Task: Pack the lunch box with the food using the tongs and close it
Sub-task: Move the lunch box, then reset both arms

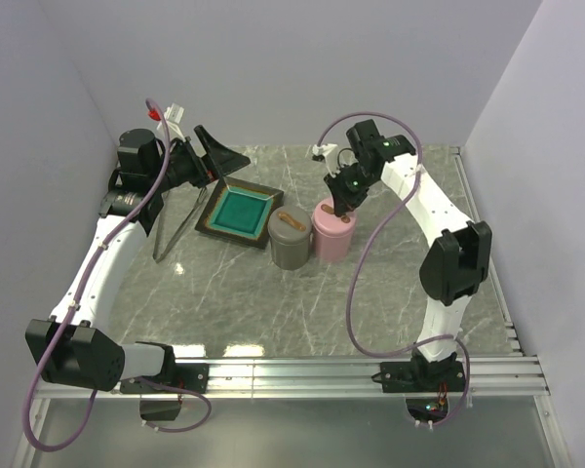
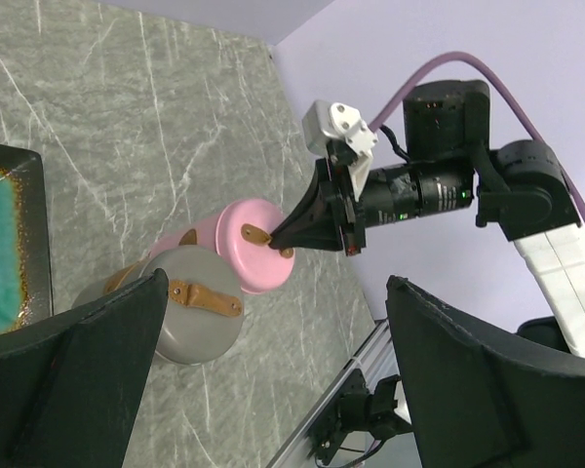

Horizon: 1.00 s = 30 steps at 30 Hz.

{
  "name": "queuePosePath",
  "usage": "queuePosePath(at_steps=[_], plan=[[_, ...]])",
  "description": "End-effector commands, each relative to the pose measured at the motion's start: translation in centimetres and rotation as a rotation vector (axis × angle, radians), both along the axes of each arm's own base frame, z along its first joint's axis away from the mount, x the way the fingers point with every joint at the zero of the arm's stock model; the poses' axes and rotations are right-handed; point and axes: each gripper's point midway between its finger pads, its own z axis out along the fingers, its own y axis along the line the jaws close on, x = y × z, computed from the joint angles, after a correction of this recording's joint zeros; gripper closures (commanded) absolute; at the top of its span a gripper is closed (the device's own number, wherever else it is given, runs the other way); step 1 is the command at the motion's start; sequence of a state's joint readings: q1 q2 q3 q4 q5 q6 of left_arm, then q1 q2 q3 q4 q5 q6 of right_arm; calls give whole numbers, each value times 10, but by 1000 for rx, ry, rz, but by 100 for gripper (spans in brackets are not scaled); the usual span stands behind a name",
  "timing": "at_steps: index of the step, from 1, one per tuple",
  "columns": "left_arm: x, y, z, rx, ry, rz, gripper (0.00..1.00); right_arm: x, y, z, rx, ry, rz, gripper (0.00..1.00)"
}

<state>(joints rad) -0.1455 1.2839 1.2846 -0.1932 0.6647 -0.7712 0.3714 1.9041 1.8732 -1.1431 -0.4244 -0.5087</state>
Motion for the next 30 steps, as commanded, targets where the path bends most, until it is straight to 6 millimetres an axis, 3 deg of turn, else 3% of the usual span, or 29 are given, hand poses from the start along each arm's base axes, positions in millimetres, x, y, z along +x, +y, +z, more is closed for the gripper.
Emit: queuePosePath(at_steps=[1,6,12,18,30], plan=[[-3,3,21,1,-71,9,1,-45,0,-24,-26,168,-3,100],[-3,3,23,-6,-71,7,1,-60,1,-34,-27,203,-3,100],[-3,3,23,1,-75,3,1,-60,1,-36,-31,186,-26,99],[-3,6,20,46,-95,12,1,-60,1,-31,-23,166,-52,78],[-6,13,9,150,-103,7,1,-33,3,24,36,-49,-91,54]])
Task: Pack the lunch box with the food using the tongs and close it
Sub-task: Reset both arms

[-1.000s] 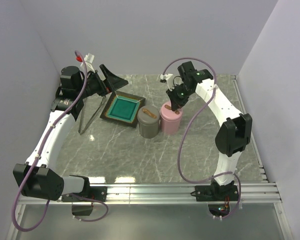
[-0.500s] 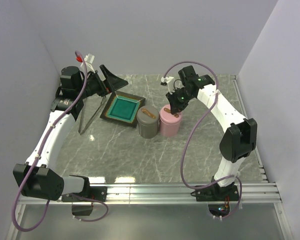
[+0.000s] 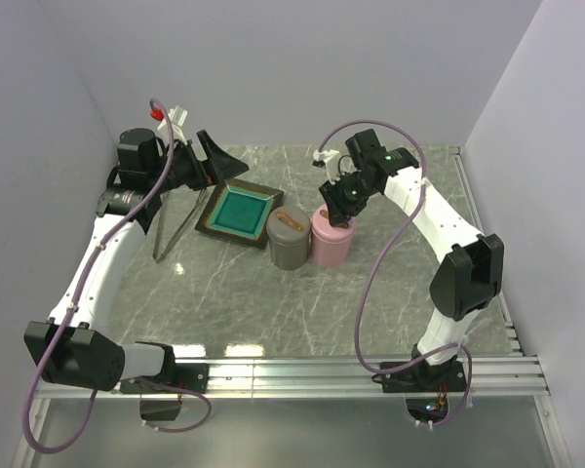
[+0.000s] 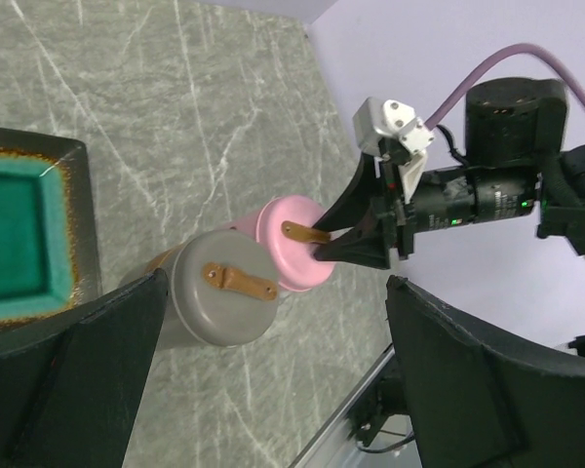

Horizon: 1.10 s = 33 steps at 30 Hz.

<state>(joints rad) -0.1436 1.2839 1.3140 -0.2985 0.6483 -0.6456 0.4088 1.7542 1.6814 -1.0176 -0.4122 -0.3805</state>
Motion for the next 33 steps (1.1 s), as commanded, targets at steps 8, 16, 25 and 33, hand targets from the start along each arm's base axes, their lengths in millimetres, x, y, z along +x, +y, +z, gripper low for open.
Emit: queuePosePath(at_steps=[8,16,25,33], plan=[[-1,17,6,177,-87,12,1,7,-4,66,50,-173,-54,37],[6,39,-22,360,-41,52,1,10,-28,113,168,-280,-162,19],[-3,59,-86,570,32,-14,0,-4,-90,101,321,-293,-409,0],[-12,66,-110,597,11,4,0,-34,-109,72,334,-314,-490,0]])
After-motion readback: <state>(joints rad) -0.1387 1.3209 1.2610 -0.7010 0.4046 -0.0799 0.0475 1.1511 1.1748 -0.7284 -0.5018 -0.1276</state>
